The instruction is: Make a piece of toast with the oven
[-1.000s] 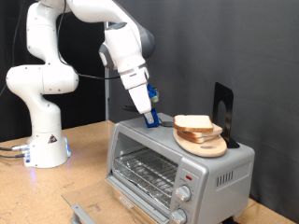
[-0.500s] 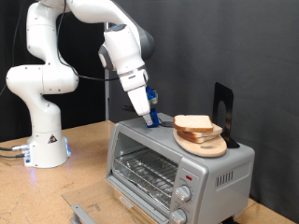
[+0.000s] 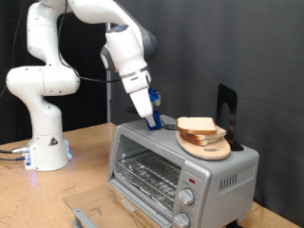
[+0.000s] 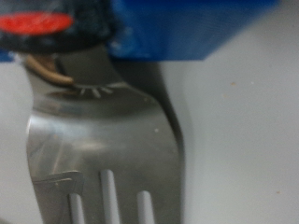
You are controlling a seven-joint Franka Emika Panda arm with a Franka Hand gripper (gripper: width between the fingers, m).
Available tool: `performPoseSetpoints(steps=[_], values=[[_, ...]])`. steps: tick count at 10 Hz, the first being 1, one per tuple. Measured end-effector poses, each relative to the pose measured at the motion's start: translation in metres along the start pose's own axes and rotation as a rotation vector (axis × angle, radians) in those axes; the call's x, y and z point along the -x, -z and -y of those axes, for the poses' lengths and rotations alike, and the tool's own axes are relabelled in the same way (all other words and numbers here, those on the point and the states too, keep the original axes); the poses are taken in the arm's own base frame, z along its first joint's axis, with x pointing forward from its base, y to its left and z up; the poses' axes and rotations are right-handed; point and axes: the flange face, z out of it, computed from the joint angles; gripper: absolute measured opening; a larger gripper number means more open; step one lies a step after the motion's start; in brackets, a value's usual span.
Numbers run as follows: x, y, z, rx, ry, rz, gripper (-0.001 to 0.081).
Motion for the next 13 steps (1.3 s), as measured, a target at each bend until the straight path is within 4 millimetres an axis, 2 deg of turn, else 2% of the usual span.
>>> performPoseSetpoints(steps=[2,7,12,13], values=[[0.000,0.000,0.000,0.000,-0.001,0.000,0.0314],[0.000,0.005,0.004,-0.024,-0.033,0.035,0.0314],[-0.012,0.066,0.005,-0.107,-0.060,0.080,0.0315],[-0.011,0.064,0.005,-0.104,-0.060,0.081,0.0315]])
